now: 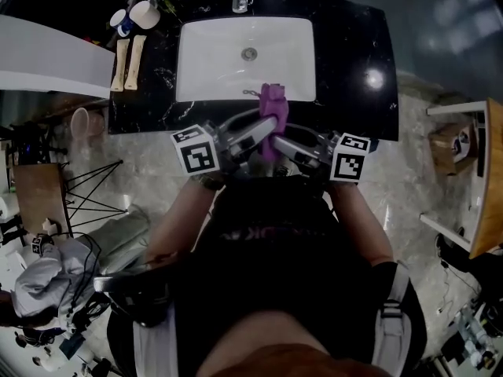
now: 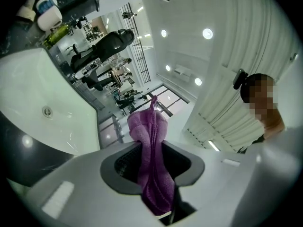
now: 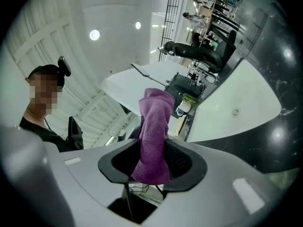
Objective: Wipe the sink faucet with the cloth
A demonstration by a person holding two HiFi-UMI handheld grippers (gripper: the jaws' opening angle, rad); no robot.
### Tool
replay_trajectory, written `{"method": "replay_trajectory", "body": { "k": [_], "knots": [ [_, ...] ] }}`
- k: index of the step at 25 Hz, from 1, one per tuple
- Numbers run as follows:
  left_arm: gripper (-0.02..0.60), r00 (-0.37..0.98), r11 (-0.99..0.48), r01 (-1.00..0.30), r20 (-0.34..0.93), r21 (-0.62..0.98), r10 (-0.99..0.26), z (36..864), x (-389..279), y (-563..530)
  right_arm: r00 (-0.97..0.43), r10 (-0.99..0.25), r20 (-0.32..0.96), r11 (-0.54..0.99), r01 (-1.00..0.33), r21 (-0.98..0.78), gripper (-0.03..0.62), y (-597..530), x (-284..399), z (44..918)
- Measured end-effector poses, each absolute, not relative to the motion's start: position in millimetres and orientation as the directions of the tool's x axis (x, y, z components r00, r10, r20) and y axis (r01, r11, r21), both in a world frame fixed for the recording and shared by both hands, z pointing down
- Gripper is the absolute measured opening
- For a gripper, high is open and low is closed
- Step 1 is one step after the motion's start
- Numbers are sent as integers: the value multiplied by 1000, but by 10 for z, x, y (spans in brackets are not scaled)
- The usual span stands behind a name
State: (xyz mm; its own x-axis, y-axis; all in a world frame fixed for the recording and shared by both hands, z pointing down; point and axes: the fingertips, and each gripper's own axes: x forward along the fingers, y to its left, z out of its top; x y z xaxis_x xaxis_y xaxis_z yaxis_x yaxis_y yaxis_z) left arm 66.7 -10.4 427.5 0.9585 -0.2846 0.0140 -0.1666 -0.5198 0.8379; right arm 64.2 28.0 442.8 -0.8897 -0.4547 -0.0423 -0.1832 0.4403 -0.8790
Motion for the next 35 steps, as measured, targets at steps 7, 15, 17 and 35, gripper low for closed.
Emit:
{"method": "replay_trajectory", "body": {
  "k": [7, 15, 17, 35],
  "knots": [
    [129, 971, -509, -121, -6, 853, -240, 4287, 301, -7, -877, -480, -32, 443, -211, -871, 121, 389, 260, 4423],
    [138, 977, -526, -89, -30, 846, -213, 4249, -159, 139, -855, -519, 9, 465, -291, -836, 103, 545, 18, 4388],
    [137, 970, -511, -91, -40, 855, -239, 4288, -294, 129, -833, -553, 19, 447, -316, -837, 101, 570, 68, 4408],
    [0, 928, -476, -305, 146, 825, -342, 4986, -898, 469, -105, -459, 882, -118, -977, -177, 98, -130, 3068, 6136]
  ]
}}
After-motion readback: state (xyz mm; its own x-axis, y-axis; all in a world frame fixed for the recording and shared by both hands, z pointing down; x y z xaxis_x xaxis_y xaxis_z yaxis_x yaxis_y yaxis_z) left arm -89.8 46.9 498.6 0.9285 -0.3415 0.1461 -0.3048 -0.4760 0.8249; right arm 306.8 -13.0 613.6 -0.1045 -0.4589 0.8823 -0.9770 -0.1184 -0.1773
